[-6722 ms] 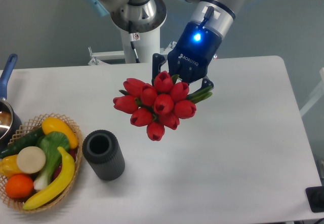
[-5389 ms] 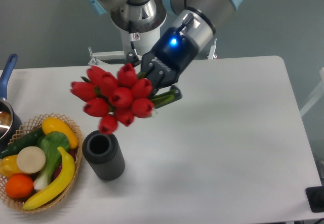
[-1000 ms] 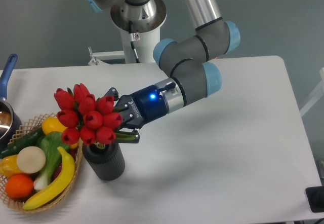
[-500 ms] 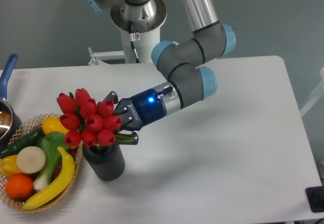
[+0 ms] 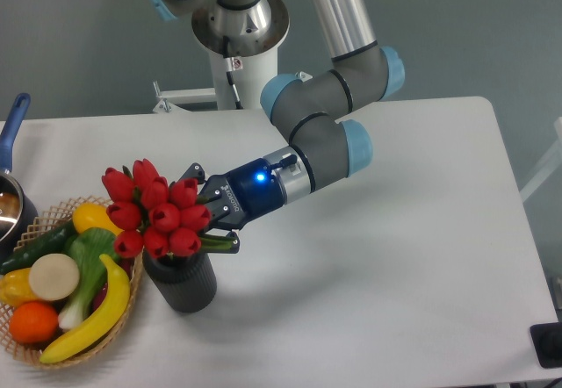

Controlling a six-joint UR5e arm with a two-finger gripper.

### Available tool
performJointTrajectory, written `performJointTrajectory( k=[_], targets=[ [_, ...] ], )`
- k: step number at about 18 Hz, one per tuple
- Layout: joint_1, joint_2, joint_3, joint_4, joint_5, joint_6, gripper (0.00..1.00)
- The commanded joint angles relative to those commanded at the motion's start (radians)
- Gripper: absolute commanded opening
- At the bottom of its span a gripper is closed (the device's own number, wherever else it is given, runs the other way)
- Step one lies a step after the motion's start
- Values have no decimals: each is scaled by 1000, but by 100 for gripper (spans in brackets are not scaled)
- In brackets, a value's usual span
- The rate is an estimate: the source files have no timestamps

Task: Insert the flowers into the vase
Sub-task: 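Push the tulip bunch further down into the vase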

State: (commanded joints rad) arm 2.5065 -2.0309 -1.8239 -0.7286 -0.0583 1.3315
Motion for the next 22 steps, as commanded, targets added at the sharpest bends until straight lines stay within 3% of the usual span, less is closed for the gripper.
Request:
performJointTrajectory(
  k=[22],
  targets=[
    [17, -20, -29, 0, 11, 61, 35]
  ],
)
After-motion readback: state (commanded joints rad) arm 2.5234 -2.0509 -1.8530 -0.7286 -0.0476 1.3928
